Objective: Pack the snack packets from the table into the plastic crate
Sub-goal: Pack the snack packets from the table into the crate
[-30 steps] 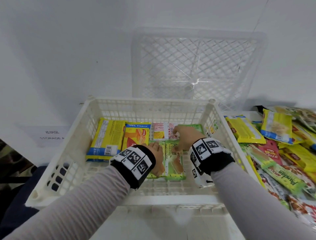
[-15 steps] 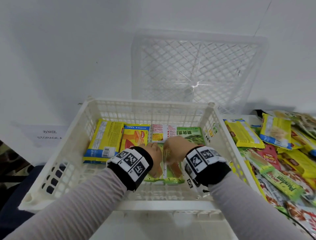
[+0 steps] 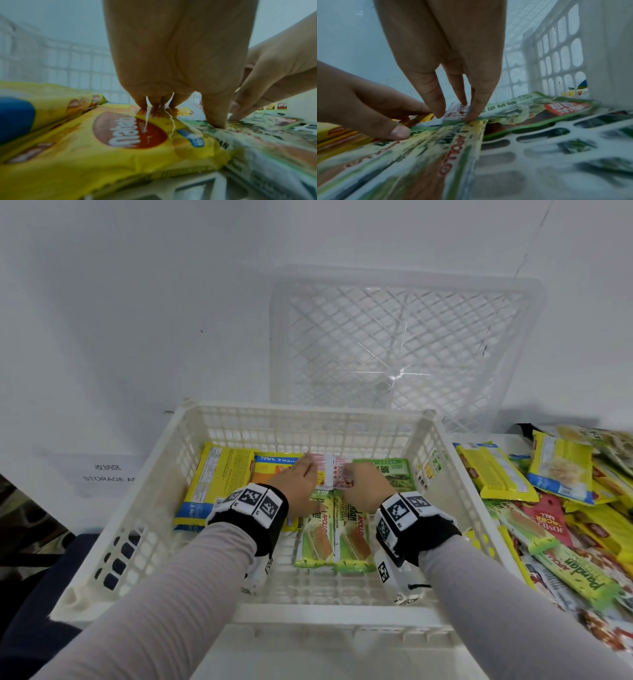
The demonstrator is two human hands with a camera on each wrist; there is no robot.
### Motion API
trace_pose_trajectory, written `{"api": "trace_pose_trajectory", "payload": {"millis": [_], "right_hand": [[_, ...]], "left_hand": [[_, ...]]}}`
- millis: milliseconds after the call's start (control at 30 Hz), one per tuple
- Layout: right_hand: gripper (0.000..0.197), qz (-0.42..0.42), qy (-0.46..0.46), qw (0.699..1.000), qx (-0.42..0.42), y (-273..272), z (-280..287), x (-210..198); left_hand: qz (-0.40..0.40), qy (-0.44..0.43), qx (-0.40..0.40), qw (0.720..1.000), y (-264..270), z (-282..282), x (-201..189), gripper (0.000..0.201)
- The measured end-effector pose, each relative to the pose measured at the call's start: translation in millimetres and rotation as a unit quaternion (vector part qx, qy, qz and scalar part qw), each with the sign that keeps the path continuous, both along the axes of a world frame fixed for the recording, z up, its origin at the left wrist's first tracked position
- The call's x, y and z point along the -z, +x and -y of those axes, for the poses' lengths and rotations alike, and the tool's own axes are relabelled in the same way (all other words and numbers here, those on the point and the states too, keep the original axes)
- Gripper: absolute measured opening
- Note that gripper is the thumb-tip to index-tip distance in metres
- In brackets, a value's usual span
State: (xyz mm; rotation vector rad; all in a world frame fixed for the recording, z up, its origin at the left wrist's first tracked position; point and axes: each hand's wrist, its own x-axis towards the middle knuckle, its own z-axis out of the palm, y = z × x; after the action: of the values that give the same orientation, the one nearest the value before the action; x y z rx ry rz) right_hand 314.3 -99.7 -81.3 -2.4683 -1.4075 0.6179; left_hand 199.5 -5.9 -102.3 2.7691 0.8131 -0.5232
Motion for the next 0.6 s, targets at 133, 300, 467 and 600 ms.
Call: {"api": "trace_pose_trajectory", "payload": {"millis": [133, 300, 467, 600], "right_hand": [[0.044, 0.048, -0.057, 0.997, -0.026, 4, -2, 8], [0.078, 0.089, -0.093, 0.991, -0.018, 5, 1, 14], [0.127, 0.055, -0.178, 0.982, -0.006, 14, 11, 17], [0.131, 0.054, -0.215, 0.975, -0.029, 17, 14, 21]], "left_hand": [[-0.013, 0.003, 0.009, 1.000, 0, 0, 2, 0.096], [-0.025, -0.004, 0.016, 1.000, -2, 0, -4, 0.117], [-0.094, 0.001, -0.030, 0.995, -8, 4, -16, 0.141], [-0.120, 0.013, -0.041, 0.992, -13, 12, -16, 0.140]]}}
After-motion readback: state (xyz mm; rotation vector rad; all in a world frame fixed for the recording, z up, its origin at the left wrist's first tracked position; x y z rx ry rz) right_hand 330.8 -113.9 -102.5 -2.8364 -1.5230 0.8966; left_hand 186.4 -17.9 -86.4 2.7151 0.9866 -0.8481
